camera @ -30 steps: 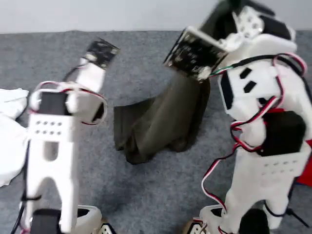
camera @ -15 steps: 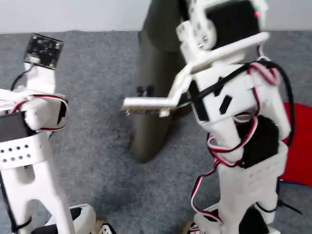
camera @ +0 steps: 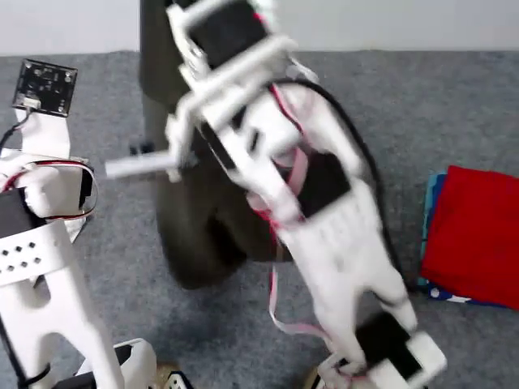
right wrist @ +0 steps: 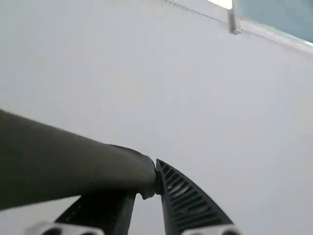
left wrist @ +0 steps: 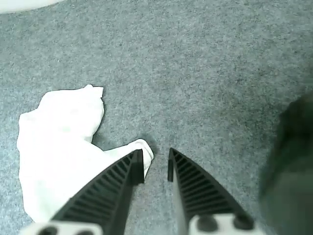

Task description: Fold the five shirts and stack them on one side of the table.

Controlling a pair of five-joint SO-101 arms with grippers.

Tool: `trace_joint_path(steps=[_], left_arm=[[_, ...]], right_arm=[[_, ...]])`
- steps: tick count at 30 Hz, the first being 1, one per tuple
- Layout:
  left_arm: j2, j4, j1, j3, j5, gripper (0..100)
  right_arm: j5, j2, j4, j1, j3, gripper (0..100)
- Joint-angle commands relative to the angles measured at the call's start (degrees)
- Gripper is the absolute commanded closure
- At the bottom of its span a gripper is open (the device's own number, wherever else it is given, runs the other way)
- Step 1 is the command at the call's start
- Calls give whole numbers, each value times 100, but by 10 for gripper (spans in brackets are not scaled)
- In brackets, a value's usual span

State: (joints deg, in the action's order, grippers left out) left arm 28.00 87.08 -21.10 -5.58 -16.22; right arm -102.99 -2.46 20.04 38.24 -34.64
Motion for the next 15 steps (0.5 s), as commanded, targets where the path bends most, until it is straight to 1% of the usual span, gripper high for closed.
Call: trace_joint_path(steps=[1, 6, 10, 13, 15], left_arm=[[202, -79, -44, 215, -44, 911], [202, -79, -18, 215, -44, 911], [158, -79, 26, 215, -44, 910], [176, -88, 387, 84, -44, 910], [176, -97, 862, -92, -44, 910]], right_arm=[[-105, 681, -514, -787, -308, 988], [-97, 1543, -567, -1895, -308, 988], [-88, 2105, -549, -2624, -299, 988], [-88, 2484, -295, -3152, -299, 988], [-88, 2677, -75, -3477, -299, 988]])
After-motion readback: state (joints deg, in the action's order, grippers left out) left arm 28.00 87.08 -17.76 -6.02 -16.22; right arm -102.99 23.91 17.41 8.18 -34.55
